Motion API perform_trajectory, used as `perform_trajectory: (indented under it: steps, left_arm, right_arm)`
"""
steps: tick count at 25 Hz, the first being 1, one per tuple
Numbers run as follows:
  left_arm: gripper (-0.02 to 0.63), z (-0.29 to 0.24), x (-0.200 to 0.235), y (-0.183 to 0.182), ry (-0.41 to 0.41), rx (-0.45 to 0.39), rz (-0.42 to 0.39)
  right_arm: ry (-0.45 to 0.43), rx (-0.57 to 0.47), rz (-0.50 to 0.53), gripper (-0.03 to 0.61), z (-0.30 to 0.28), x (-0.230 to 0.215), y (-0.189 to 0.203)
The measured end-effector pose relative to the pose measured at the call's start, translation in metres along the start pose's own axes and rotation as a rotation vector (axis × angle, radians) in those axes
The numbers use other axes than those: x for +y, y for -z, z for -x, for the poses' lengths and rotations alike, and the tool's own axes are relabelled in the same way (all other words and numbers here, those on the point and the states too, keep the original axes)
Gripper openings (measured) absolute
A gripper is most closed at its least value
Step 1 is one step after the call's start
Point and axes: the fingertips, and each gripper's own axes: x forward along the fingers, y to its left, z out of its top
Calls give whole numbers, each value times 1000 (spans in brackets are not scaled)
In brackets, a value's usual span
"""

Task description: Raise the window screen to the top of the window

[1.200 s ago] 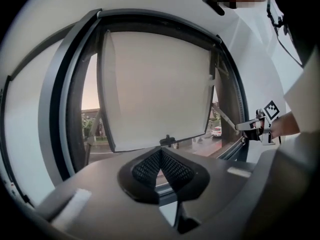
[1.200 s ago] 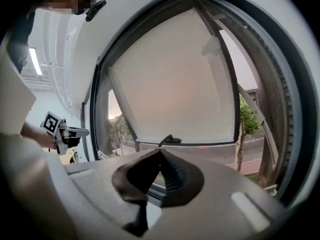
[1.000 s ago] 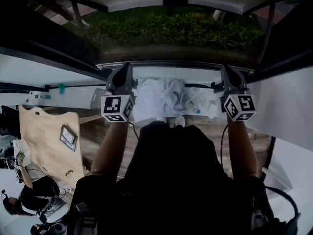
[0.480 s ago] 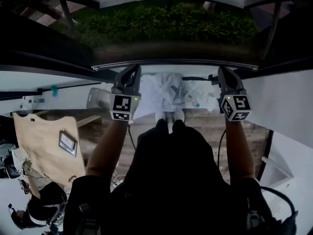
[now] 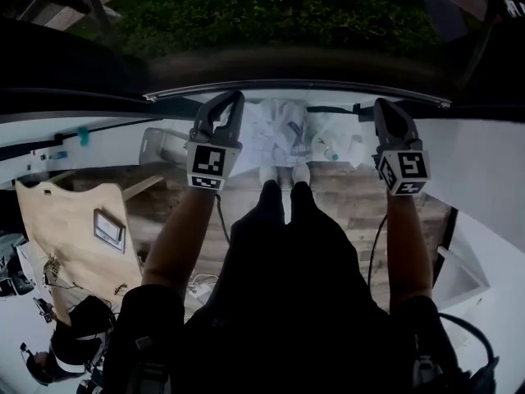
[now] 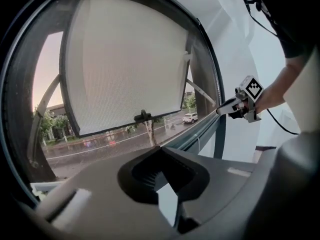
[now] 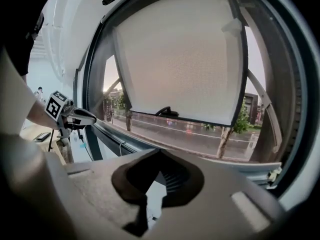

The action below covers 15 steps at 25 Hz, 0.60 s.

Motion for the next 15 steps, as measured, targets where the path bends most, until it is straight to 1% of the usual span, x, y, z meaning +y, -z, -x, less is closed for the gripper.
perform_trajectory:
  steps: [5, 6, 7, 8, 10, 13, 15]
  left_arm:
    - [8, -6, -8, 11, 19, 34, -42]
    - [17, -7, -11, 14, 28, 41, -46]
    - [26, -9, -14, 17, 39, 49, -47]
    - [40, -11, -15, 19, 50, 56, -44]
    - [62, -13, -16, 22, 62, 67, -35]
    - [120, -17, -16, 26, 71, 83, -51]
    - [140, -19, -19, 30, 86, 104, -85]
  right_arm:
    - [-29, 18, 44, 0, -7, 5, 7]
    - [-37, 24, 49, 2, -7, 5, 9]
    - [-44, 30, 50, 18, -8, 5, 11]
    - [-51, 35, 49, 51, -9, 5, 12]
    - [-59, 45, 61, 69, -12, 5, 14]
    - [-68, 69, 138, 98, -16, 8, 17]
    - [-76, 90, 227, 118, -19, 14, 19]
